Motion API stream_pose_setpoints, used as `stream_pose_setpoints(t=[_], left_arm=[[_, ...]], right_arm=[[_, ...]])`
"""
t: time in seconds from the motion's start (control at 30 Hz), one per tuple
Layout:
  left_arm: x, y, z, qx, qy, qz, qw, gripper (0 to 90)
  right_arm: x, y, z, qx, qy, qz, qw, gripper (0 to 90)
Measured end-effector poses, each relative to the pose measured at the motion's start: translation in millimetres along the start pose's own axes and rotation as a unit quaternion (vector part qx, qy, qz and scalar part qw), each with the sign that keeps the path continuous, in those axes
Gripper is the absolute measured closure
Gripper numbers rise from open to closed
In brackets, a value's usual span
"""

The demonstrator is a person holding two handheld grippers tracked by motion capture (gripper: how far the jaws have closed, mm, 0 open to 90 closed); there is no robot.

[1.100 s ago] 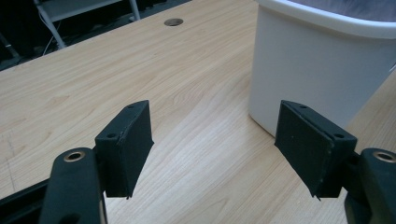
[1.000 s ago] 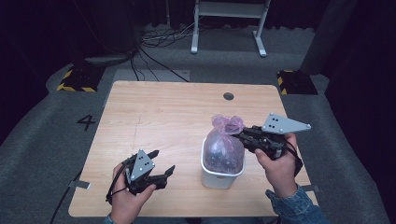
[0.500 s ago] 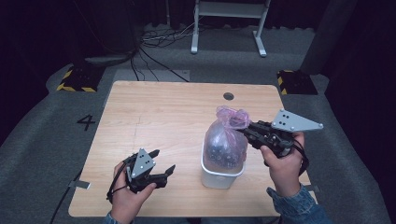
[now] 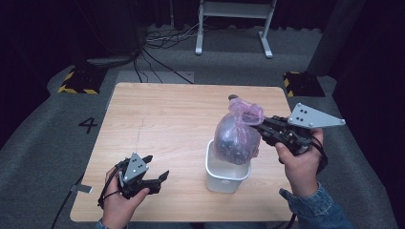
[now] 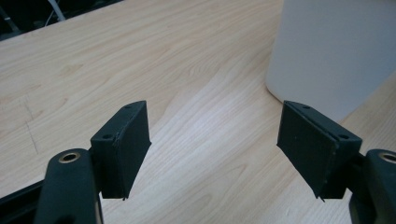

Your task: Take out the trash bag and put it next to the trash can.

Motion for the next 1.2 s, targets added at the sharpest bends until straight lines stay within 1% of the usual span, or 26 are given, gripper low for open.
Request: stream_pose_setpoints(t=[0.03,0.13,0.23,0.27,0.4,0.47,0.53,0.57,0.6,0.63,0.73,0.77,0.8,0.83,0.87,1.07,1.2], left_arm=[[0.0,0.0,0.0,0.0,0.0,0.0,1.0,24.8],[0.8,-1.7,3.0,0.005,-0.001,0.0,1.0,24.7],[2.0,-3.3,5.6,0.007,-0.003,0.001,1.0,24.6],[2.6,-3.8,6.4,0.009,-0.004,0.0,1.0,24.6],[6.6,-5.9,11.2,0.015,-0.011,-0.002,0.9998,24.5],[9.3,-6.8,13.4,0.02,-0.009,-0.003,0.9997,24.5],[11.9,-7.5,15.3,0.026,-0.005,-0.009,0.9996,24.4],[11.9,-7.5,15.3,0.026,-0.005,-0.009,0.9996,24.4],[14.1,-8.6,17.2,0.028,-0.004,-0.011,0.9995,24.4],[15.0,-9.2,18.3,0.029,-0.006,-0.01,0.9995,24.3],[18.5,-11.1,21.8,0.033,-0.008,-0.013,0.9994,24.2],[18.5,-11.1,21.8,0.033,-0.008,-0.013,0.9994,24.1],[20.5,-12.3,24.2,0.035,-0.011,-0.014,0.9992,24.1],[20.5,-12.3,24.2,0.035,-0.011,-0.014,0.9992,24.0],[22.4,-12.9,26.0,0.036,-0.013,-0.016,0.9992,24.0],[24.7,-12.7,28.8,0.039,-0.016,-0.016,0.999,23.9],[24.8,-11.4,30.1,0.041,-0.017,-0.016,0.9989,23.8]], right_arm=[[0.0,0.0,0.0,0.0,0.0,0.0,1.0,87.8],[-6.5,-7.2,-7.7,-0.004,-0.003,0.009,0.9999,87.8],[-10.7,-10.9,-10.2,-0.005,-0.003,0.013,0.9999,87.8],[-15.6,-14.1,-11.9,-0.005,-0.003,0.02,0.9998,87.7],[-26.7,-20.1,-14.0,-0.004,-0.002,0.033,0.9995,87.6],[-32.2,-22.5,-14.4,-0.002,-0.002,0.04,0.9992,87.6],[-38.2,-24.4,-14.0,0.0,0.0,0.045,0.999,87.6],[-38.2,-24.4,-14.0,0.0,0.0,0.045,0.999,87.6],[-44.3,-26.0,-13.2,0.002,0.001,0.053,0.9986,87.6],[-47.3,-26.8,-12.5,0.002,0.002,0.058,0.9983,87.6],[-56.7,-28.8,-8.5,0.007,0.006,0.068,0.9977,87.5],[-56.7,-28.8,-8.5,0.007,0.006,0.068,0.9977,87.5],[-62.8,-29.8,-4.8,0.012,0.009,0.074,0.9971,87.4],[-62.8,-29.8,-4.8,0.012,0.009,0.074,0.9971,87.4],[-69.4,-30.2,-0.1,0.018,0.012,0.082,0.9964,87.2],[-87.7,-27.6,18.5,0.037,0.028,0.095,0.9944,86.6],[-99.8,-25.1,32.9,0.049,0.04,0.105,0.9925,86.7]])
Point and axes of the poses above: each handheld gripper's, and its own axes: y roughly forward along the jaws, z roughly out of its underside, x roughly to its left, the point moved 7 cm from there along y, roughly forward along the jaws, and after that the axes turned 2 degrees about y, right-handed, at the moved point
